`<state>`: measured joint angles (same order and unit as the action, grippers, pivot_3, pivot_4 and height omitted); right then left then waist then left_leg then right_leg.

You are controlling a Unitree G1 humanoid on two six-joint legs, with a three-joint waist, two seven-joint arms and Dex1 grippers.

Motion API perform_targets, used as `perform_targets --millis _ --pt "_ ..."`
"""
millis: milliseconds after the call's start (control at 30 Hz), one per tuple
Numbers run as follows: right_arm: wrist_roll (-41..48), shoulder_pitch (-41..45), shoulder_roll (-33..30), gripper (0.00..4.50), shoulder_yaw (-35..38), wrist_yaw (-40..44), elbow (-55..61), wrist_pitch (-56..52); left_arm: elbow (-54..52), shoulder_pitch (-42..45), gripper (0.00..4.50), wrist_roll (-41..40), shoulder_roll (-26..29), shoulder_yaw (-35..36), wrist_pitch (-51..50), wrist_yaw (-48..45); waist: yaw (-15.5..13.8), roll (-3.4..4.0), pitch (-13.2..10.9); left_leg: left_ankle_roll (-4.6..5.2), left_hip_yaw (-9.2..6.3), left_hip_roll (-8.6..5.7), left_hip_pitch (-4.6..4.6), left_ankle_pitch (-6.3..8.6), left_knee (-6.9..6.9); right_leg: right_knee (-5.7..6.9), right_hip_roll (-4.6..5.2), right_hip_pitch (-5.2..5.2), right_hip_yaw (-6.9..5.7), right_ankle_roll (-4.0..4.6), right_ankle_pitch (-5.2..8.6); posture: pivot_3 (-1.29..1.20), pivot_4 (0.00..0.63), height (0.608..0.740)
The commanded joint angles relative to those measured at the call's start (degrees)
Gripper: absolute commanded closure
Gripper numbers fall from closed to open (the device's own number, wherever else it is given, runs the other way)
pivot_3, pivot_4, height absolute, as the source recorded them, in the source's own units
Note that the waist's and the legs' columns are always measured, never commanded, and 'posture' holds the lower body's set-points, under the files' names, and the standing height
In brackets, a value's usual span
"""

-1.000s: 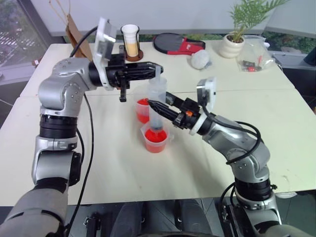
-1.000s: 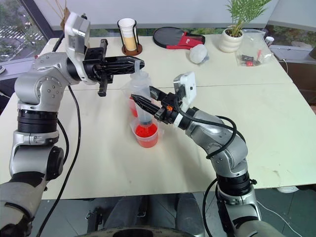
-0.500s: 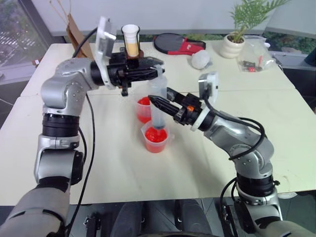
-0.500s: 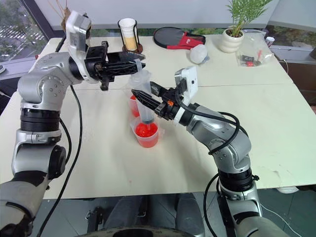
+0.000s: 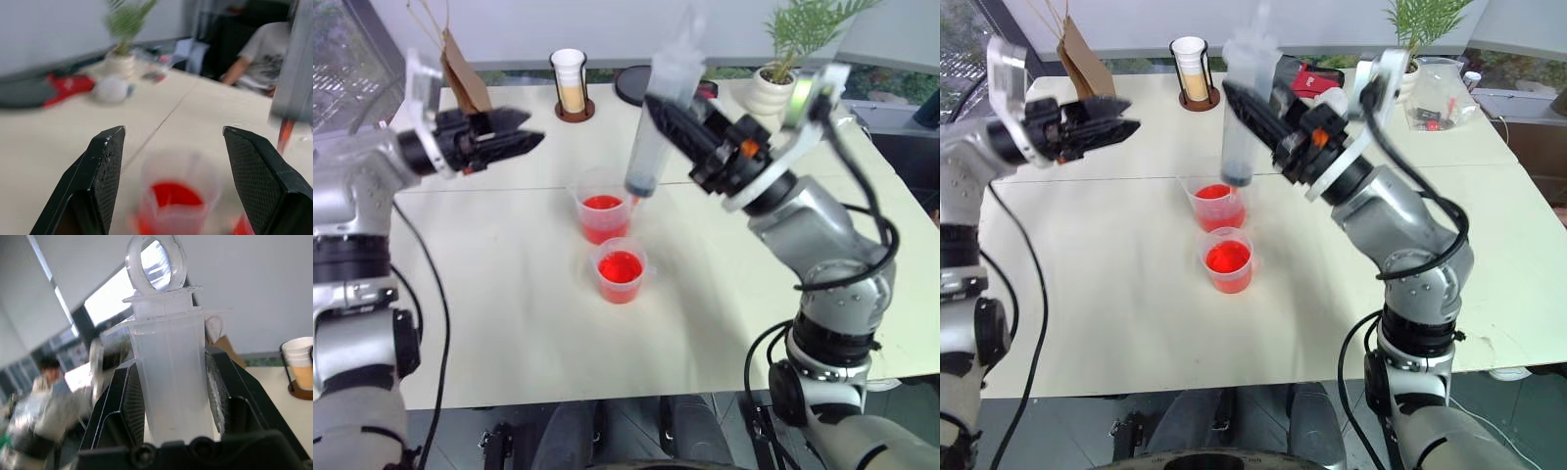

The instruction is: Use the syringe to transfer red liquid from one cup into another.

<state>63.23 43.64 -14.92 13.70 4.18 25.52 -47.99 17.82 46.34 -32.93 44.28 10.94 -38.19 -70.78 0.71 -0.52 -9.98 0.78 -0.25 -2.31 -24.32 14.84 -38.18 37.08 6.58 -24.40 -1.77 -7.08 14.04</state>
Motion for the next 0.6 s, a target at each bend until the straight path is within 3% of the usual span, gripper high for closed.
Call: perform_targets --millis 33,167,267,433,600 --pt "14.54 6.53 -5.82 3.09 5.75 -8.49 -7.42 -6.39 -9.9 -1.79 1.23 -4.67 1.5 2.51 -3.69 0.39 -0.3 -0.05 -0.03 -0.01 -0.04 -0.01 -0.05 0.0 -0.04 -0.03 0.01 0.02 0.01 0.0 0.0 0.0 0.15 0.74" --pt "18.73 16.3 -19.47 3.09 6.68 -19.24 -33.23 -22.47 -24.97 -10.75 1.23 -8.23 1.32 0.73 -7.7 1.94 -0.17 -0.06 -0.02 0.07 -0.03 -0.14 -0.05 0.04 -0.05 -0.15 0.21 0.12 0.06 0.02 0.0 0.0 0.15 0.74" --pt "12.1 19.52 -25.88 3.09 2.35 -16.97 -45.59 -31.93 -30.09 -13.95 1.23 -5.19 0.4 -1.76 -5.53 5.83 -0.21 -0.06 -0.01 0.07 -0.05 -0.11 -0.05 0.04 0.1 -0.78 0.19 0.3 0.07 0.05 0.01 0.0 0.15 0.74" --pt "3.18 22.65 -25.74 3.09 1.82 -14.96 -61.59 -39.36 -33.15 -18.58 1.23 0.04 1.52 -5.31 -0.72 8.0 0.68 0.16 -0.04 0.38 0.26 0.06 -0.06 0.22 0.2 -0.9 0.06 0.23 0.08 0.04 0.01 0.0 0.15 0.74" --pt "-7.85 20.75 -23.9 3.09 -3.03 -10.19 -65.33 -40.49 -36.67 -20.6 1.23 -1.84 0.75 -5.06 -1.52 9.47 0.33 0.17 -0.04 0.45 0.33 0.07 -0.1 0.26 0.17 -0.88 0.05 0.16 0.08 0.02 0.0 0.0 0.15 0.74"
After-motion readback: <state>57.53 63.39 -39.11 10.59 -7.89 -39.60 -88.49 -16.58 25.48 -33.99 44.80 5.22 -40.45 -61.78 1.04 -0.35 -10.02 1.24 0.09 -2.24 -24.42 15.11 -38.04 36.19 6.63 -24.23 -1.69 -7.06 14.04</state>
